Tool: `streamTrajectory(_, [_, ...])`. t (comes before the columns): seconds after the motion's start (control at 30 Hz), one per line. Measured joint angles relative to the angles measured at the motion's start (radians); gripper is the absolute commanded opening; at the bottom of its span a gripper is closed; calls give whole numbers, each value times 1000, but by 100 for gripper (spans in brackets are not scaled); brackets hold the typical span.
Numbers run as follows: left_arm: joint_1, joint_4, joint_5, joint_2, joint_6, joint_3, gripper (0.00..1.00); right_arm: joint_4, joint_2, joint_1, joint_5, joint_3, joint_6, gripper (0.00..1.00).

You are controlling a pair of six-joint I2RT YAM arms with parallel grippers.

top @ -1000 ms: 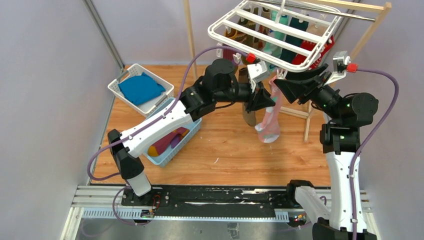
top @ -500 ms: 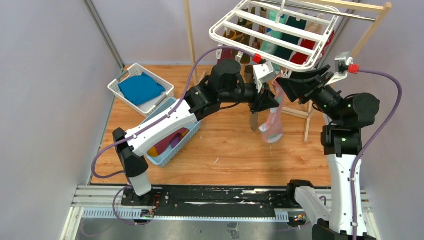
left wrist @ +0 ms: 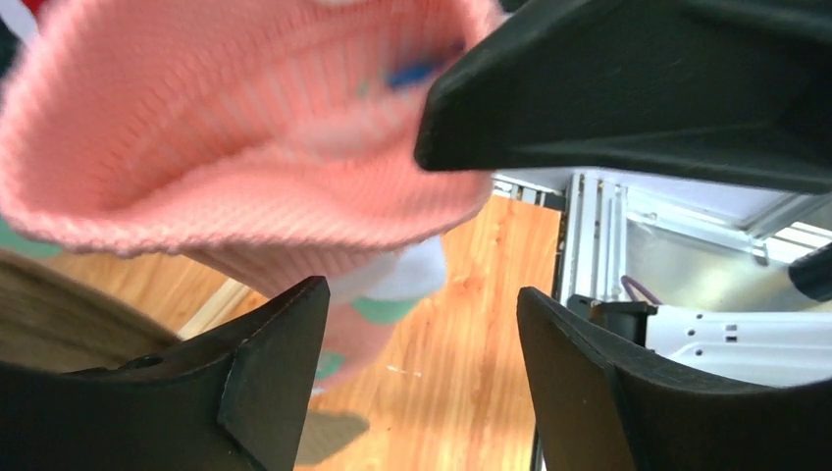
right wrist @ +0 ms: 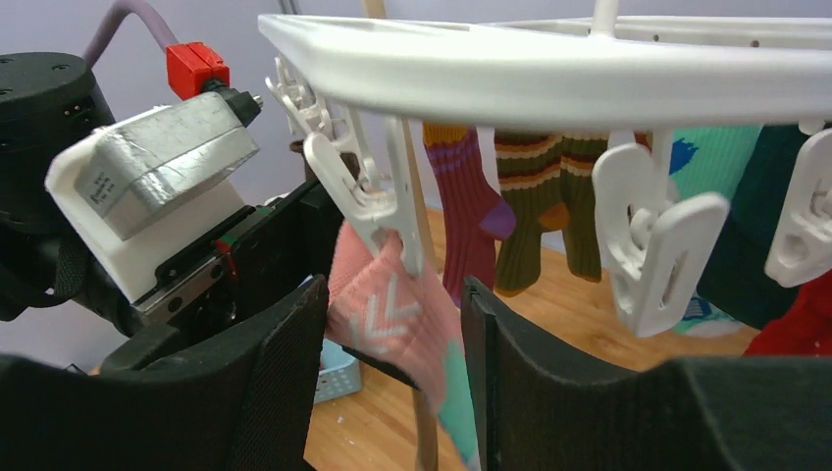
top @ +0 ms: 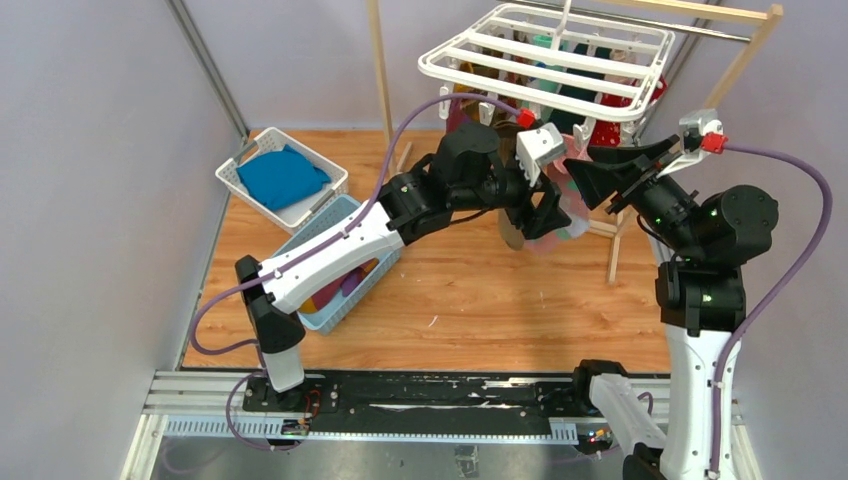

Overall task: Remove the socks clipped to the hanger
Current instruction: Remove the sock from the hanger.

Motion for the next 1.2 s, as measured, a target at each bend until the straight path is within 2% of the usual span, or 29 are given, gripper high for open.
streamTrajectory(0.1, [0, -7, -18, -15, 26, -38, 86, -56, -9, 0, 15, 14, -38, 52])
streamTrajectory(0.27, [27, -19, -9, -69, 78, -124, 87, -97, -15, 0, 14, 34, -65, 49])
streamTrajectory(0.53, [173, -2, 80, -108, 174, -135, 94, -51, 17, 0, -20, 43, -37, 42])
streamTrajectory(0.73, [183, -24, 164, -112, 280, -119, 97, -5, 26, 0, -59, 18, 3, 41])
streamTrajectory(0.93, [183, -26, 248, -79, 317, -12, 83, 10, 35, 0, -76, 16, 23, 41])
streamTrajectory(1.1, [184, -4, 251, -72, 295, 7, 51, 21, 34, 0, -90, 14, 34, 42])
streamTrajectory(1.2, [184, 15, 251, -65, 247, 7, 35, 32, 34, 0, -108, 14, 42, 43])
